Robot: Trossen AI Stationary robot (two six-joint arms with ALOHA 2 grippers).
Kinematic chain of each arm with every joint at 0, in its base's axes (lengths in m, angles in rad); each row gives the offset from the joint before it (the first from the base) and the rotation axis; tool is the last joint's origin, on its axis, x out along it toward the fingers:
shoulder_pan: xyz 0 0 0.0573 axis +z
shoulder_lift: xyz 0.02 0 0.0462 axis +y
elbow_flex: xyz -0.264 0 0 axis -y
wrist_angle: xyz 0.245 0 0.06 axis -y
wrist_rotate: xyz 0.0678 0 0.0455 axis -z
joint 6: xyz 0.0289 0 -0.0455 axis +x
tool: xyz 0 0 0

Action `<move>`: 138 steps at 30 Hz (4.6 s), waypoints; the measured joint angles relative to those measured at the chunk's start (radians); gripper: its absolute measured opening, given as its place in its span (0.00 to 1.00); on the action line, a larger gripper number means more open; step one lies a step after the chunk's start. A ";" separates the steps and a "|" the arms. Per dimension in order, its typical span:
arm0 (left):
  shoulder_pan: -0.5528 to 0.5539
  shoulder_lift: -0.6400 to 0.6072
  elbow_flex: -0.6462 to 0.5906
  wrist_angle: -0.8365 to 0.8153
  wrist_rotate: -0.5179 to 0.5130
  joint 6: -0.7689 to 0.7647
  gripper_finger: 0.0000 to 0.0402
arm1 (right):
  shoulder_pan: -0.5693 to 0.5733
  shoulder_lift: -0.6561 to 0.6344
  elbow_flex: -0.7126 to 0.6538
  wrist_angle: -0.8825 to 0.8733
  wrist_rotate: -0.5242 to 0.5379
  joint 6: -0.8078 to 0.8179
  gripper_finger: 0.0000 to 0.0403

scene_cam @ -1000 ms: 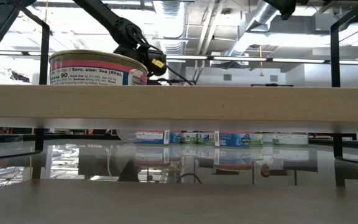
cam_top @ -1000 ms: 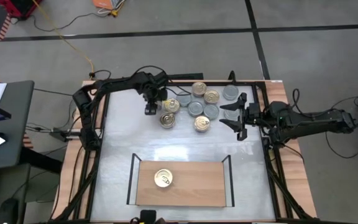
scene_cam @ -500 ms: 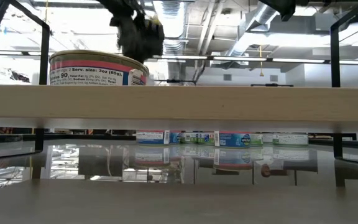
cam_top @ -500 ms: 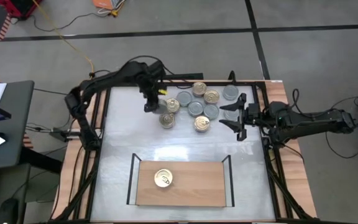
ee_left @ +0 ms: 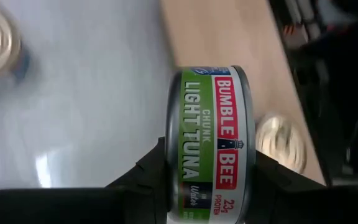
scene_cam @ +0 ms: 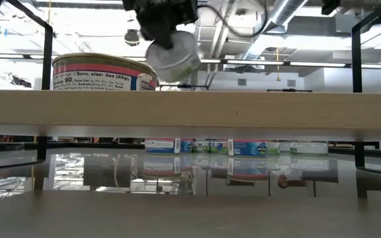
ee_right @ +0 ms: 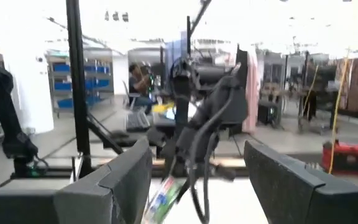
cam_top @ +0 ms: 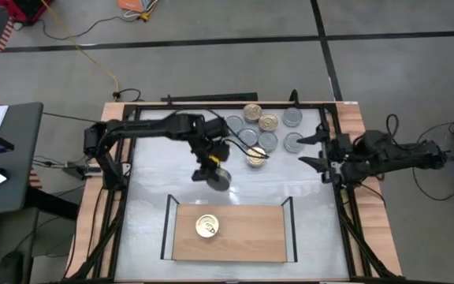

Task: Stack canned seafood by type on shelf
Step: Put the green tuna can on the shelf, then stack the blue tuna can on top of the blue tuna can on the shelf

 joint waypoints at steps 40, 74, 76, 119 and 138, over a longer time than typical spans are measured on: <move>-0.284 0.317 -0.008 0.544 0.151 -0.550 0.44 | -0.015 -0.011 -0.041 0.089 0.005 -0.017 0.70; -0.053 0.029 -0.014 0.056 -0.730 -0.023 0.66 | -0.030 -0.011 -0.041 0.074 0.008 -0.009 0.70; -0.017 0.000 -0.014 0.058 -0.708 -0.034 0.66 | -0.030 -0.011 -0.041 0.074 0.008 -0.009 0.70; 0.413 0.206 -0.014 0.110 -0.586 -0.332 0.52 | -0.028 -0.010 -0.041 0.073 0.006 -0.017 0.70; 0.168 0.223 -0.014 0.141 -0.792 0.008 0.52 | -0.026 0.004 -0.041 0.099 0.006 -0.010 0.70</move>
